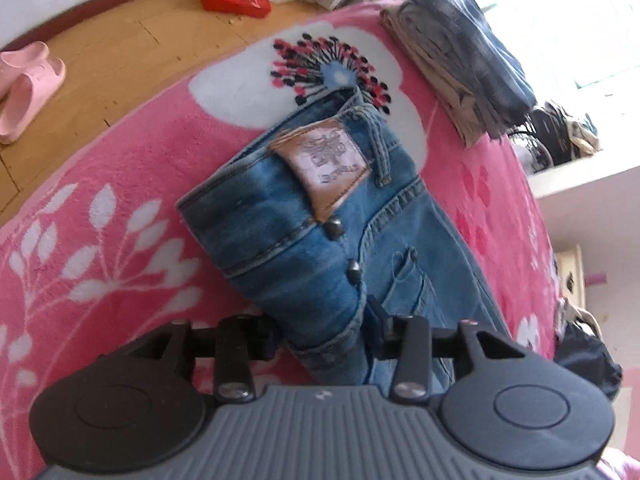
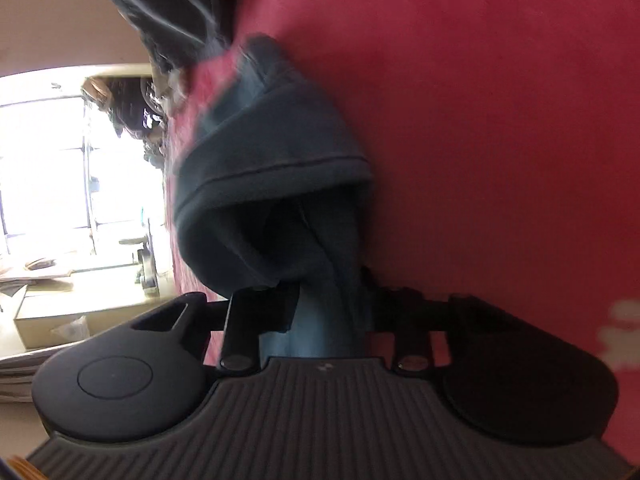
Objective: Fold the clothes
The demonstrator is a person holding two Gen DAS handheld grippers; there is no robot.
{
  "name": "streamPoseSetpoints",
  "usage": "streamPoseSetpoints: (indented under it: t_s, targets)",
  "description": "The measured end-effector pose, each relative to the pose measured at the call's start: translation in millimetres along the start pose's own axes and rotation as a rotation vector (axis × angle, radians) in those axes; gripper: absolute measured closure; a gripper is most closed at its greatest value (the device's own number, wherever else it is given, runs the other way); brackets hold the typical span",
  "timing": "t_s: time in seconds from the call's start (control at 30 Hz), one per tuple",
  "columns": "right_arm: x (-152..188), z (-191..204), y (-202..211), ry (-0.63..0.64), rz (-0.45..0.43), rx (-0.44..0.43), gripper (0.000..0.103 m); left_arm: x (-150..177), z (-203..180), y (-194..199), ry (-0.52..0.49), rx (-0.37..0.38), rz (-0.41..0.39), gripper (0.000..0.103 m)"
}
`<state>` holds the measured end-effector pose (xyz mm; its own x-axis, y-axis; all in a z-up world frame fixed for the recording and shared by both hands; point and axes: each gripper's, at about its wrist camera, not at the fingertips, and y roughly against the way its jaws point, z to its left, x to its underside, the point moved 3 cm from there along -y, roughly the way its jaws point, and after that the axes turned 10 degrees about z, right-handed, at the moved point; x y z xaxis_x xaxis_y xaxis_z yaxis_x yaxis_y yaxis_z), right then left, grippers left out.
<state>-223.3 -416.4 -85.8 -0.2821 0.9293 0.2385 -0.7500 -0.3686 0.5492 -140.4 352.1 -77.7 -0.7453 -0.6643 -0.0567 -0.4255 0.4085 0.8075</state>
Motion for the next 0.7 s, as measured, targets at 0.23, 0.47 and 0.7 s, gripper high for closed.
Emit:
streamPoseSetpoints:
  t_s: [0.23, 0.47, 0.7]
  targets:
    - [24, 48, 86, 0.237, 0.020, 0.139, 0.062, 7, 1, 75, -0.109, -0.143, -0.036, 0.036]
    - [94, 220, 62, 1.000, 0.163, 0.134, 0.061, -11, -78, 103, -0.521, -0.265, -0.132, 0.034]
    - [218, 253, -82, 1.515, 0.470, 0.129, 0.058, -7, -145, 40, -1.063, -0.324, -0.135, 0.033]
